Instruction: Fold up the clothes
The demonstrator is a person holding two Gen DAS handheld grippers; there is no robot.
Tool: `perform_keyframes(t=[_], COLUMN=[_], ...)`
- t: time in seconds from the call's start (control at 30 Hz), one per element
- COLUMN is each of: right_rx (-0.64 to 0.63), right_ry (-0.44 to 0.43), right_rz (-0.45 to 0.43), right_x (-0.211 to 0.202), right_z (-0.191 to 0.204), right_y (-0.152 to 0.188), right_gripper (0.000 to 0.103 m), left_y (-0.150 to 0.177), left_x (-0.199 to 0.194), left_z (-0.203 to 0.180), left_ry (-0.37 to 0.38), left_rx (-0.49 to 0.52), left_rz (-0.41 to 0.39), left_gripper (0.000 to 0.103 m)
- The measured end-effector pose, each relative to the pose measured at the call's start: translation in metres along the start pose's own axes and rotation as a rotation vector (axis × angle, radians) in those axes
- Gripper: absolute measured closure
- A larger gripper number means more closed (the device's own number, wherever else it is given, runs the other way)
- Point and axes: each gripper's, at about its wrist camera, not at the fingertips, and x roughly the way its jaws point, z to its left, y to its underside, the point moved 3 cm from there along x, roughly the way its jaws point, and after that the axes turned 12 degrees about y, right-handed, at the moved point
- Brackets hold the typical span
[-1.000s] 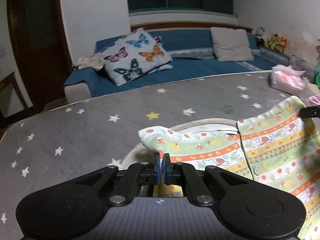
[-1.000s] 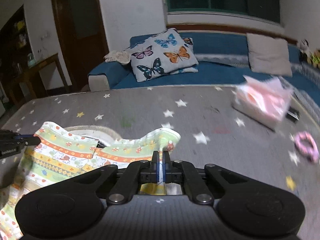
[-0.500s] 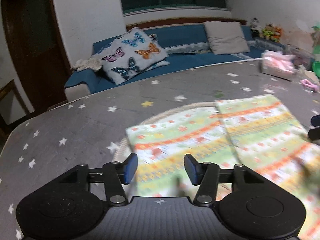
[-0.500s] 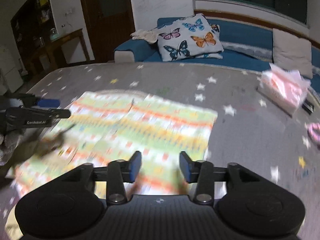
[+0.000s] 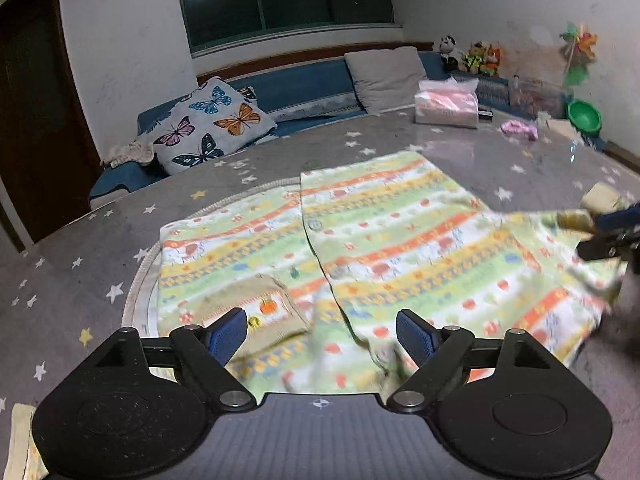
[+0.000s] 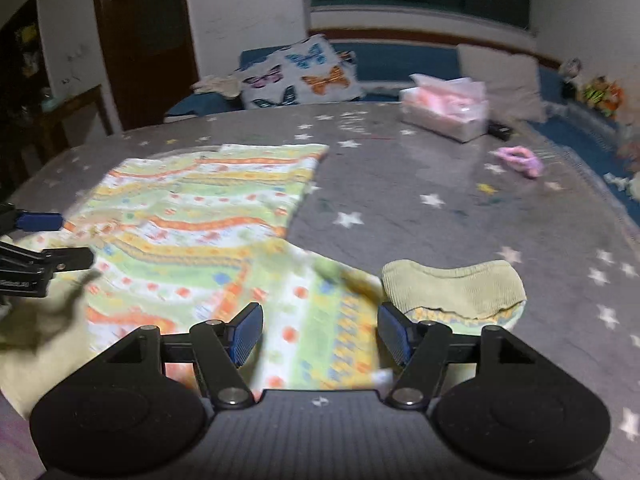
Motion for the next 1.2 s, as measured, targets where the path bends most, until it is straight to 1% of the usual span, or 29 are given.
perform_keyframes(t=[0.07, 0.13, 0.17, 0.2, 0.3, 0.43, 0.47, 0.53, 0.63, 0.7, 0.83, 0.9, 0.93, 1.0, 1.07, 1.2], right_rx=[-0.031, -0.036, -0.03, -0.024, 0.045, 0.146, 0.162, 0.192, 0.196, 0.186, 0.172, 0.161, 0.157, 0.154, 0.152, 0.151], right_ry=[0.07, 0.114, 0.139, 0.164, 0.226, 0.33, 0.342, 0.322, 0.238, 0.196, 0.174, 0.178, 0.179, 0.176, 0.173, 0.168], right_rz=[-0.016, -0.021, -0.021, -0.02, -0.005, 0.026, 0.026, 0.007, -0.012, -0.009, 0.025, 0.026, 0.02, 0.007, 0.002, -0.006], right_x=[-0.004, -0.007, -0.008, -0.01, -0.015, -0.015, -0.016, -0.018, -0.014, -0.004, 0.023, 0.034, 0.037, 0.043, 0.044, 0.047], right_z=[-0.004, -0.01, -0.014, -0.018, -0.041, -0.074, -0.079, -0.085, -0.08, -0.074, -0.061, -0.058, -0.057, -0.056, -0.055, -0.053], right_y=[0.008, 0.016, 0.019, 0.023, 0.031, 0.036, 0.036, 0.032, 0.019, 0.012, 0.001, -0.003, -0.003, -0.004, -0.004, -0.004], right_gripper=[0.038, 0.035, 0.028, 0.024, 0.024, 0.024, 0.024, 0.024, 0.024, 0.024, 0.023, 0.013, 0.012, 0.004, 0.0, 0.0], left_y=[0.007, 0.013, 0.015, 0.017, 0.022, 0.024, 0.024, 0.027, 0.03, 0.033, 0.038, 0.041, 0.043, 0.049, 0.056, 0.071], left_x=[0.001, 0.002, 0.001, 0.001, -0.003, -0.006, -0.007, -0.014, -0.024, -0.031, -0.045, -0.052, -0.056, -0.069, -0.082, -0.112], left_z=[-0.005, -0.005, -0.004, -0.003, -0.002, -0.003, -0.003, 0.001, 0.005, 0.009, 0.015, 0.018, 0.02, 0.034, 0.049, 0.087], left_ry=[-0.019, -0.025, -0.026, -0.027, -0.032, -0.042, -0.046, -0.057, -0.073, -0.084, -0.106, -0.117, -0.124, -0.16, -0.209, -0.333], left_rx=[0.01, 0.001, -0.004, -0.009, -0.014, -0.014, -0.013, -0.031, -0.058, -0.076, -0.113, -0.131, -0.142, -0.184, -0.223, -0.324], left_rz=[0.008, 0.015, 0.018, 0.021, 0.016, 0.009, 0.007, 0.0, -0.01, -0.016, -0.029, -0.036, -0.039, -0.042, -0.047, -0.07], left_gripper=[0.019, 0.019, 0.018, 0.017, 0.015, 0.014, 0.014, 0.013, 0.013, 0.013, 0.011, 0.011, 0.01, 0.01, 0.01, 0.01])
